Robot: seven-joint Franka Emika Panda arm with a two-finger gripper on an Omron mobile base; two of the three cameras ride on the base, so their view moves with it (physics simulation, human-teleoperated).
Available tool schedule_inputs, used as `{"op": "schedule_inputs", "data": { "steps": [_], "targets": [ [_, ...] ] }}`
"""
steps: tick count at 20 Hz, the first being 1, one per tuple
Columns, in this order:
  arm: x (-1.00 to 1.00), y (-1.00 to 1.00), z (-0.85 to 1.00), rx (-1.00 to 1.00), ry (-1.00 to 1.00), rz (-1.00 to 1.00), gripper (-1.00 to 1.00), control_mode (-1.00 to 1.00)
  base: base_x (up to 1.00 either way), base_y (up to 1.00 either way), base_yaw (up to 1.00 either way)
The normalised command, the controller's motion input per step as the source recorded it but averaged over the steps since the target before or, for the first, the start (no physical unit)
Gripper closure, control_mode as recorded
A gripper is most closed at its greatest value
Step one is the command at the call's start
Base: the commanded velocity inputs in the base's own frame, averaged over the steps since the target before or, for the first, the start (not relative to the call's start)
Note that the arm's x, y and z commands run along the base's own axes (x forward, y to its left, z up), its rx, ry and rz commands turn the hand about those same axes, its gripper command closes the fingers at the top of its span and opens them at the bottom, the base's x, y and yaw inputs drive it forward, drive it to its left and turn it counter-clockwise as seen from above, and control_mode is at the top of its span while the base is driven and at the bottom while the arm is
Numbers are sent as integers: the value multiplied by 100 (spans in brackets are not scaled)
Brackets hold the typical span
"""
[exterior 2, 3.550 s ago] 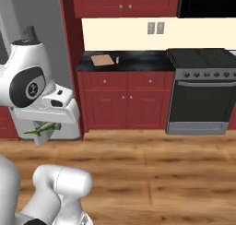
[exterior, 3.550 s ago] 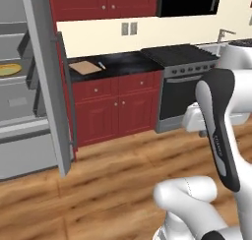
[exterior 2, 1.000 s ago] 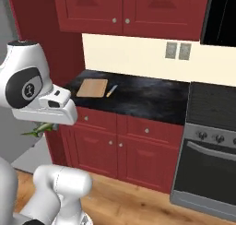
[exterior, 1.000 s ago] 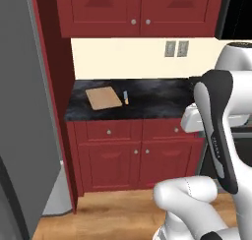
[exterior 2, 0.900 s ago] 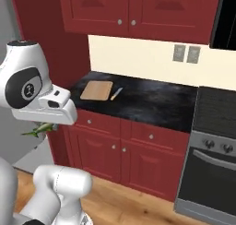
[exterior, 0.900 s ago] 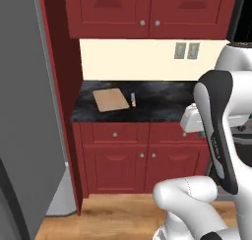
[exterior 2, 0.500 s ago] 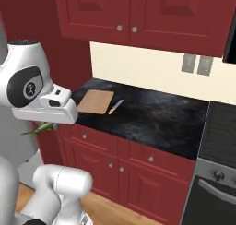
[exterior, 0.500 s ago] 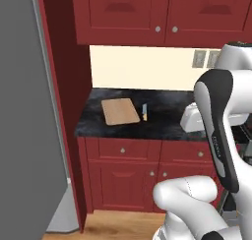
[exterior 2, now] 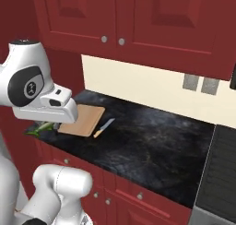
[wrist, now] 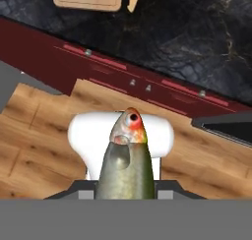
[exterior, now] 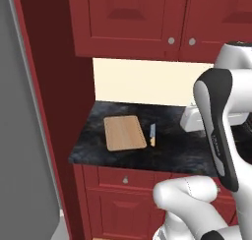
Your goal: Retrieve the fish from the fridge and place it on the cutting board.
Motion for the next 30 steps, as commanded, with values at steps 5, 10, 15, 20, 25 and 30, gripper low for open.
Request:
{"op": "schedule_inputs", "data": {
  "steps": [5, 10, 15, 20, 25, 30],
  "targets": [
    [0, 0, 0, 0, 0, 0, 100, 100, 65, 1, 11],
    [0, 0, 0, 0, 0, 0, 100, 100, 31, 22, 9],
    [0, 0, 0, 0, 0, 0, 100, 100, 17, 33, 16],
    [0, 0, 0, 0, 0, 0, 100, 100, 33, 26, 25],
    [0, 0, 0, 0, 0, 0, 100, 100, 48, 34, 15],
    [55, 35, -52, -1, 9, 10, 100, -100, 12, 7, 3]
  ]
}}
